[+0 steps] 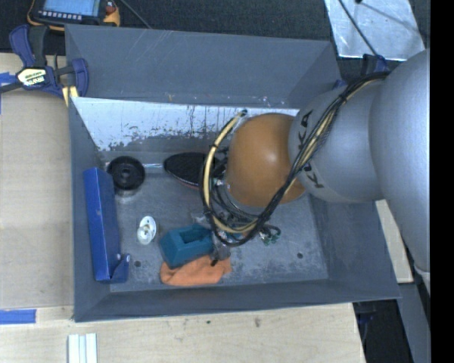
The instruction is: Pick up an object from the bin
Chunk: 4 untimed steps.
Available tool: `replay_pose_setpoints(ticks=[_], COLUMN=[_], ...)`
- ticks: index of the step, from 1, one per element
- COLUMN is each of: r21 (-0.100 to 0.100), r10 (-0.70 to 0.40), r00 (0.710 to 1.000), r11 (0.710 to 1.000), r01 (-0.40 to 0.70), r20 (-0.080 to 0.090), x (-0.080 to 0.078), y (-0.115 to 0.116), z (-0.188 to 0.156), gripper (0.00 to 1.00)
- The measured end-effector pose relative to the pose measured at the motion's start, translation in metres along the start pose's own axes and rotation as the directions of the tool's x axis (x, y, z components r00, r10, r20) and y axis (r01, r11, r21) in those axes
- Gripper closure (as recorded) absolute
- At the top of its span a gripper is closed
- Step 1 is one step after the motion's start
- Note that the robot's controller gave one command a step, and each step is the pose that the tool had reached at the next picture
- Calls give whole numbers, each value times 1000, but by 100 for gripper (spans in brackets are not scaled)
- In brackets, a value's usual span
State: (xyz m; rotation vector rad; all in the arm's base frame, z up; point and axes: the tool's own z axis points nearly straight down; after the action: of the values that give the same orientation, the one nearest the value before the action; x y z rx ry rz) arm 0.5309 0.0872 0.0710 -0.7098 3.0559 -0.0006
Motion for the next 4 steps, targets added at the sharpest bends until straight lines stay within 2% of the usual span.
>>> replay_pose_setpoints(ticks=[3,4], r21=[-2,-2], r10=[-1,-1], r00=[1000,1000], r11=[1000,1000], r01=[1,1], r20=[-9,-7], x=[2,2], y=[1,0], z=[-18,-29], gripper=[100,100])
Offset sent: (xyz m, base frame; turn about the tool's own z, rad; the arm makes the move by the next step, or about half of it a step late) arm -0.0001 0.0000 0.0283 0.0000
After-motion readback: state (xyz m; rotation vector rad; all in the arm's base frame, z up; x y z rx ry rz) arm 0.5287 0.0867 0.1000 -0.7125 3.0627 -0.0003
